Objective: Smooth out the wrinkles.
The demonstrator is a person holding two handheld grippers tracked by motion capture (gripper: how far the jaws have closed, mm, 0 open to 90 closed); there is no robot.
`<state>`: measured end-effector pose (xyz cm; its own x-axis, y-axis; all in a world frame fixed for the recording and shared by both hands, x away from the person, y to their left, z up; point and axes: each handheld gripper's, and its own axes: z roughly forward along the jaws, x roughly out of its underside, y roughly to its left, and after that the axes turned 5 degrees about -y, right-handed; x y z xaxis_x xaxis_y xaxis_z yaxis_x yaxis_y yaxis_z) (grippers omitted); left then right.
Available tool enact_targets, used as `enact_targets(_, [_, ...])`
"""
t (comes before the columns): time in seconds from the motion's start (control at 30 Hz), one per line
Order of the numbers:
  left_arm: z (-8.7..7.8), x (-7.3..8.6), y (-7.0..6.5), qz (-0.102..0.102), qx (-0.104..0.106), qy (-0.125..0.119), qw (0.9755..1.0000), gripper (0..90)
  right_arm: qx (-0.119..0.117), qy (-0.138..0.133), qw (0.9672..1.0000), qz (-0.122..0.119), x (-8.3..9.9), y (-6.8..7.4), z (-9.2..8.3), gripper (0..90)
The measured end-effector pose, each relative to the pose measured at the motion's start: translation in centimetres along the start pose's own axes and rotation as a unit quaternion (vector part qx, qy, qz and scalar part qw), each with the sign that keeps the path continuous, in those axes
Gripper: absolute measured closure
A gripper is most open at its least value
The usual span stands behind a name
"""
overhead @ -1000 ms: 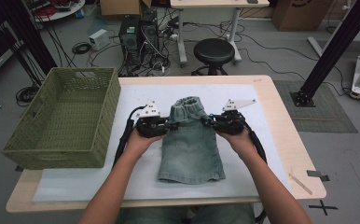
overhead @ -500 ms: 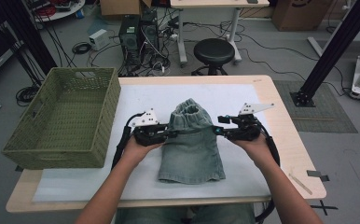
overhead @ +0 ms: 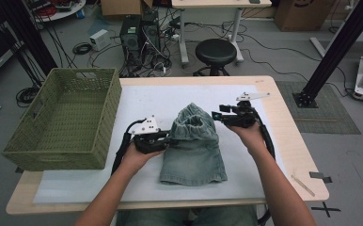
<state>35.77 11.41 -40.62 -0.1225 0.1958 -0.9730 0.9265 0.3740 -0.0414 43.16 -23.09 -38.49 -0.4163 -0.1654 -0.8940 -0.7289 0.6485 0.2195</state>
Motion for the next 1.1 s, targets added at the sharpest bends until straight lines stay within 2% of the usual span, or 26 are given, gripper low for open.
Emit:
enact_targets(0.07, [0.0, 0.1, -0.3, 0.001, 0.006, 0.000, 1.0000, 82.3, -0.009, 0.007, 0.9999, 0.005, 0.0, 0.3, 1.3, 41.1])
enact_targets(0.17, [0.1, 0.4, -0.7, 0.003, 0.012, 0.001, 0.9999, 82.2, -0.024, 0.022, 0.9995, -0.002, -0.1, 1.0, 2.7, 42.2])
enact_targets(0.3, [-0.2, 0.8, -1.2, 0.001, 0.021, 0.009, 0.9997, 79.3, -0.053, 0.034, 0.9980, -0.007, -0.1, 1.8, 3.1, 45.4])
enact_targets(0.47, [-1.4, 0.4, -1.8, 0.006, 0.023, 0.036, 0.9991, 55.4, -0.075, 0.026, 0.9968, -0.014, 0.1, 2.6, 2.2, 46.5])
enact_targets(0.53, [-2.2, 0.0, -2.0, 0.010, 0.019, 0.040, 0.9990, 49.4, -0.079, 0.025, 0.9964, -0.019, 0.3, 2.8, 1.9, 46.9])
enact_targets(0.63, [-3.7, -0.9, -2.0, 0.016, 0.013, 0.031, 0.9993, 44.5, -0.082, 0.027, 0.9960, -0.022, 0.6, 3.0, 1.4, 46.9])
enact_targets(0.67, [-4.0, -1.1, -2.0, 0.013, 0.014, 0.022, 0.9996, 42.5, -0.083, 0.027, 0.9960, -0.023, 0.7, 3.0, 1.3, 46.9])
enact_targets(0.73, [-5.0, -1.8, -1.8, 0.003, 0.019, -0.011, 0.9997, 42.0, -0.083, 0.027, 0.9960, -0.023, 0.8, 3.0, 1.1, 46.9])
enact_targets(0.83, [-6.0, -2.7, -1.4, 0.000, 0.005, -0.039, 0.9992, 42.0, -0.083, 0.028, 0.9960, -0.019, 1.0, 2.9, 0.7, 46.9])
enact_targets(0.93, [-6.0, -3.0, -0.8, -0.012, -0.015, -0.049, 0.9986, 41.2, -0.083, 0.033, 0.9958, -0.021, 1.3, 2.7, 0.4, 46.9])
enact_targets(1.1, [-4.2, -2.8, 0.3, -0.026, -0.052, -0.039, 0.9975, 40.3, -0.082, 0.019, 0.9962, -0.020, 1.3, 2.6, -1.0, 45.7])
